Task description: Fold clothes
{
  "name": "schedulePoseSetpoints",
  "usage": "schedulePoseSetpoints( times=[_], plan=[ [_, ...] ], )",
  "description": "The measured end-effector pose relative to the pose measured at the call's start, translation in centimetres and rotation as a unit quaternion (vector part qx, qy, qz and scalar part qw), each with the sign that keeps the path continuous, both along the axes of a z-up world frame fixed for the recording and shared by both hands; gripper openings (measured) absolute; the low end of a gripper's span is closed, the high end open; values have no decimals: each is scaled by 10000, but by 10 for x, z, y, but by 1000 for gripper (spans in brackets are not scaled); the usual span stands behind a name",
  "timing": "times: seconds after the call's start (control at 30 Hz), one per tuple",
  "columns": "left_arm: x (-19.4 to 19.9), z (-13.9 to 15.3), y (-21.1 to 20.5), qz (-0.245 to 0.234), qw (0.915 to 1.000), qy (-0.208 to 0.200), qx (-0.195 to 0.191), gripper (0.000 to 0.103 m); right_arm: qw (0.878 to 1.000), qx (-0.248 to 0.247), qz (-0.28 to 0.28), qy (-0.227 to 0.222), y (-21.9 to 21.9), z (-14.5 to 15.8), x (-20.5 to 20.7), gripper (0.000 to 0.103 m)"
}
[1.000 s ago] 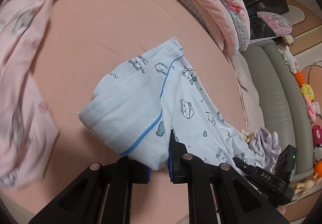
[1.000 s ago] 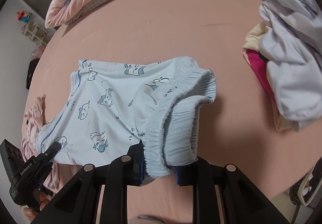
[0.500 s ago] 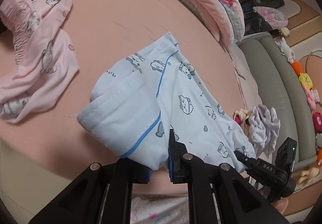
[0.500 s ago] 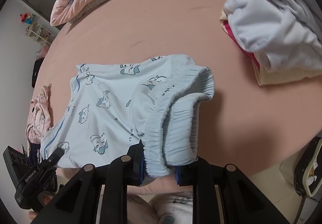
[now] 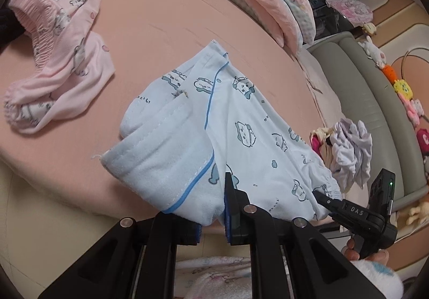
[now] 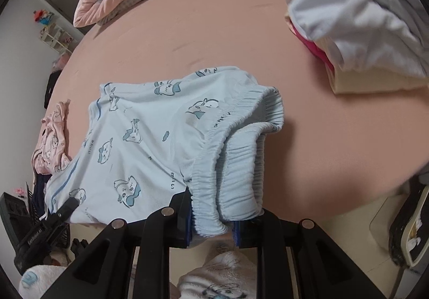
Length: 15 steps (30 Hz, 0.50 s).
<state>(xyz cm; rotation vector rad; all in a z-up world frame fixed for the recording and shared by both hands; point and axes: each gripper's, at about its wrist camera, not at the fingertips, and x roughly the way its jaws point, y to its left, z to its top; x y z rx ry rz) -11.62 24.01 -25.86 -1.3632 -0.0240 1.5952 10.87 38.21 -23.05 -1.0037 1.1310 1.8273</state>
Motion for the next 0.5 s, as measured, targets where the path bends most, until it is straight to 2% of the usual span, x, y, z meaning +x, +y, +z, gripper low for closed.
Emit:
schedulePoseSetpoints(
  times=[0.13,0.23,0.33,0.4,0.47,0.5],
  plan=[
    [-4,-7,6,-108,9998,-98,-103,11,10000,-92,5,-13,0,-5,-1,20],
    [-9,-16,13,-219,9987,-255,-372,11,9998,-138,62,-104,4,-9,-5,21],
    [-12,-18,14,-295,9983,-306,-394,12,9996,-150,147,-187,5,-11,-10,21],
    [-12,-15,19,-396,9977,-170,-526,15,9994,-154,208,-234,6,-12,-12,22],
    [-9,-10,24,-543,9956,100,-752,19,9993,-219,132,-256,6,-14,-11,28],
    [-6,-6,25,-623,9944,253,-819,22,9993,-254,91,-267,7,-15,-10,34]
  ],
)
